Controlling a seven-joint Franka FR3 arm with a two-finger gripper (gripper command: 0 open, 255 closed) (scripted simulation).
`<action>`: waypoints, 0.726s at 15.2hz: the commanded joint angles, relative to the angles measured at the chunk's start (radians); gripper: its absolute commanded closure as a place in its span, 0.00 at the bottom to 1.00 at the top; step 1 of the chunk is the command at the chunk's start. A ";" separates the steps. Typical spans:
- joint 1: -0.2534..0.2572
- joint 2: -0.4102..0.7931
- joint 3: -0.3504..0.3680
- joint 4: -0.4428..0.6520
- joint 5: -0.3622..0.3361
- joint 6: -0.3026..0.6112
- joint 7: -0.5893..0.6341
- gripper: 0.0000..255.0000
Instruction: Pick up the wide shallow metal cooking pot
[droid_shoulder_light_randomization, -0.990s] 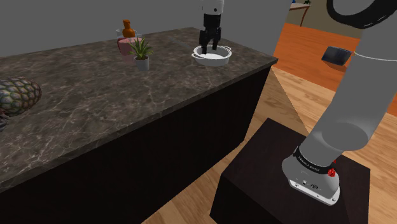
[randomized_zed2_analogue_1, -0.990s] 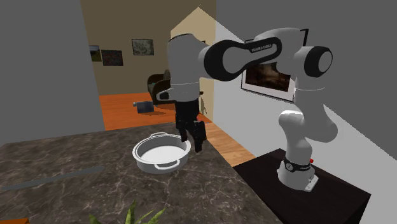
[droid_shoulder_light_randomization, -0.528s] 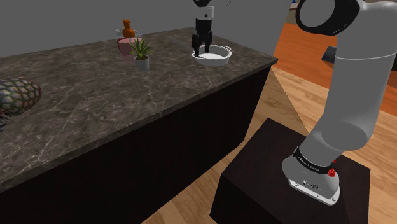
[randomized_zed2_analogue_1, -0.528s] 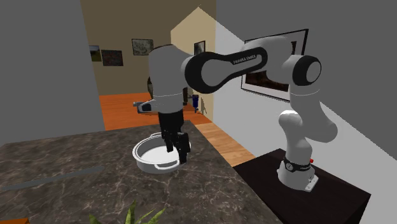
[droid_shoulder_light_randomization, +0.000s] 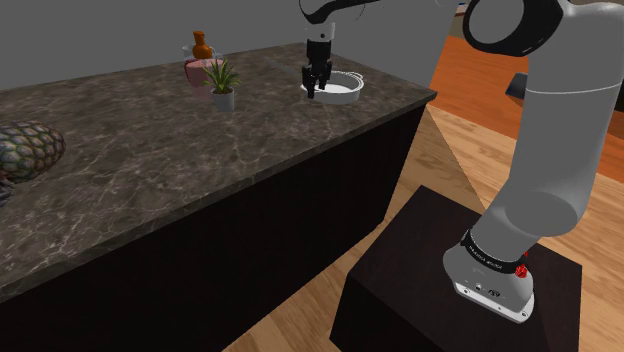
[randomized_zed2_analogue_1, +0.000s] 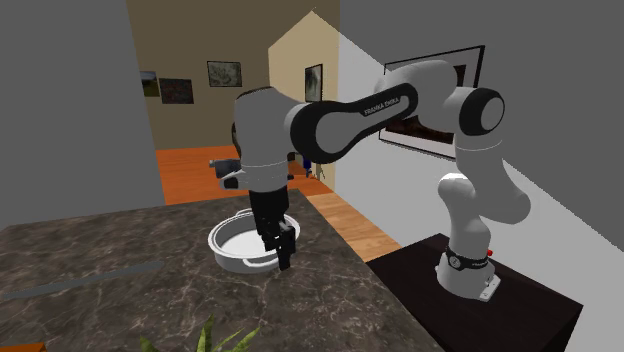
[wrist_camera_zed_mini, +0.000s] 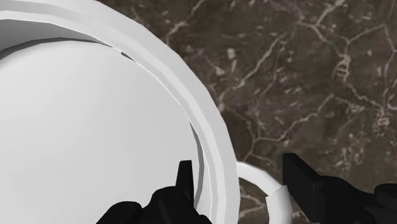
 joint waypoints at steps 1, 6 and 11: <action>0.000 0.000 0.000 -0.002 0.000 0.002 0.000 1.00; -0.001 0.000 -0.001 -0.003 0.000 0.002 0.000 1.00; -0.001 -0.003 -0.001 0.034 -0.001 -0.037 0.002 1.00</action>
